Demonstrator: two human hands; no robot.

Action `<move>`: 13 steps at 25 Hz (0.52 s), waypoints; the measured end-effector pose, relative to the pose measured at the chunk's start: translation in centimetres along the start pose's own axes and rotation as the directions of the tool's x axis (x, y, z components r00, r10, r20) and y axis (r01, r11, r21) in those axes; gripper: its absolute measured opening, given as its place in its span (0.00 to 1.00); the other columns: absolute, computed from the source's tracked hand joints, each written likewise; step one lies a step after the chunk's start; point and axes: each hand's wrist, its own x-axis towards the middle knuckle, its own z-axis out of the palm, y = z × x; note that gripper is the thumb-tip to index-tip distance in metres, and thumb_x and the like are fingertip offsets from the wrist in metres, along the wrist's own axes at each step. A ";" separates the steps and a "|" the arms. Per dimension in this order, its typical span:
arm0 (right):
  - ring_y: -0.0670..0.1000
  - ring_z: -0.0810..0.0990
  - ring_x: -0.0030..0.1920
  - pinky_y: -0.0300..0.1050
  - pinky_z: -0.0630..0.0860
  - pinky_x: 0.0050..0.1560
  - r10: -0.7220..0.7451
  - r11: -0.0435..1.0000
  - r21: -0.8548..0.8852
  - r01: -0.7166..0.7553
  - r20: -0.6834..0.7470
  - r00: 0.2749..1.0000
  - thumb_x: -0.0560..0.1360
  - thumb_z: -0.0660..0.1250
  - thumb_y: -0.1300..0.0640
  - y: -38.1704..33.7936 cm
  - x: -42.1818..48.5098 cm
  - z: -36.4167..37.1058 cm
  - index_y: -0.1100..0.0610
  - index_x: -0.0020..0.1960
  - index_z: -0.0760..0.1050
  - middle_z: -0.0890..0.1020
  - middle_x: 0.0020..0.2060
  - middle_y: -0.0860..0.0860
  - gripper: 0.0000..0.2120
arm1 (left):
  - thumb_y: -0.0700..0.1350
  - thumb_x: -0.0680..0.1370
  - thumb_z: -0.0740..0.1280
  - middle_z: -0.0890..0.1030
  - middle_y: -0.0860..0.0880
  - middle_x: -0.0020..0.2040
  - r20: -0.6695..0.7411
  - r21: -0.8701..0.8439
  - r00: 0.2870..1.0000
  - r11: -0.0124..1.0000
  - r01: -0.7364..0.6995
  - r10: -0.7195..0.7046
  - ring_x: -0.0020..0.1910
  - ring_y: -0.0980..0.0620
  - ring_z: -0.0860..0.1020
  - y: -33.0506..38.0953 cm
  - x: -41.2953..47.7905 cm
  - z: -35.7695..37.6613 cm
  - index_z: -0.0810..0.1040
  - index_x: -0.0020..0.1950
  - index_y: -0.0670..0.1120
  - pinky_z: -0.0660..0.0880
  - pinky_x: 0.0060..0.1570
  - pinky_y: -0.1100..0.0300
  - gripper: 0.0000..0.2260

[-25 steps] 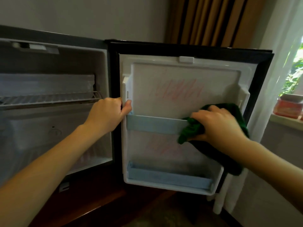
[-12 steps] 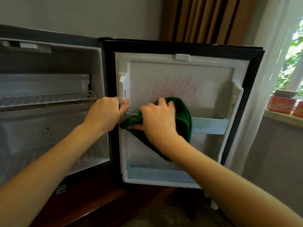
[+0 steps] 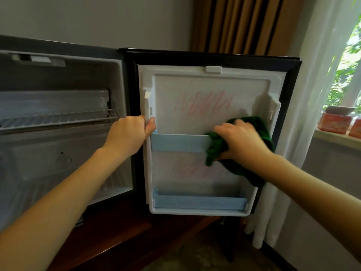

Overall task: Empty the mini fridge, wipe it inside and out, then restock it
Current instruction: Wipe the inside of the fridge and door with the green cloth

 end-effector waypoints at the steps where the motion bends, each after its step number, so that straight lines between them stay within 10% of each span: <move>1: 0.59 0.74 0.50 0.54 0.71 0.51 0.003 0.999 0.040 -0.004 0.025 1.000 0.64 0.75 0.41 1.7 -0.8 -0.2 0.52 0.57 0.74 0.79 0.51 0.51 0.26 | 0.53 0.82 0.53 0.70 0.42 0.30 0.003 -0.008 1.000 1.000 0.002 -0.002 0.36 0.35 0.76 -0.1 0.0 0.0 0.65 0.32 0.43 0.63 0.34 0.53 0.21; 4: 0.56 0.74 0.49 0.48 0.69 0.53 -0.035 0.960 0.278 0.045 -0.040 0.999 0.68 0.75 0.50 3.3 -1.7 -0.2 0.52 0.58 0.77 0.81 0.50 0.49 0.20 | 0.55 0.81 0.53 0.71 0.43 0.31 0.038 0.018 0.999 1.000 -0.005 0.004 0.37 0.36 0.76 0.0 -0.2 -0.5 0.63 0.32 0.46 0.63 0.33 0.54 0.21; 7: 0.48 0.77 0.53 0.42 0.73 0.56 0.230 0.739 0.673 0.028 -0.292 0.928 0.73 0.70 0.62 2.3 -2.6 -0.6 0.51 0.57 0.77 0.80 0.50 0.44 0.15 | 0.57 0.80 0.57 0.69 0.51 0.29 -0.036 -0.057 0.998 0.997 0.050 -0.052 0.29 0.45 0.70 0.5 -1.3 -0.9 0.65 0.37 0.46 0.58 0.28 0.56 0.18; 11: 0.40 0.80 0.49 0.34 0.77 0.46 0.827 -0.045 0.935 0.351 -0.162 0.538 0.78 0.64 0.60 0.6 -2.7 -3.6 0.48 0.57 0.71 0.79 0.51 0.45 0.10 | 0.50 0.77 0.66 0.71 0.50 0.35 -0.327 -0.156 0.933 0.965 -0.212 0.152 0.33 0.51 0.69 2.9 -3.0 0.2 0.69 0.43 0.44 0.63 0.32 0.63 0.11; 13: 0.41 0.80 0.52 0.36 0.77 0.50 0.900 -0.052 0.858 0.511 -0.181 0.396 0.79 0.63 0.59 -0.4 -2.0 -4.7 0.51 0.60 0.69 0.78 0.55 0.50 0.11 | 0.51 0.75 0.63 0.76 0.47 0.45 -0.300 0.076 0.876 0.925 -0.373 0.378 0.47 0.48 0.72 3.2 -3.0 2.0 0.75 0.49 0.44 0.66 0.48 0.56 0.11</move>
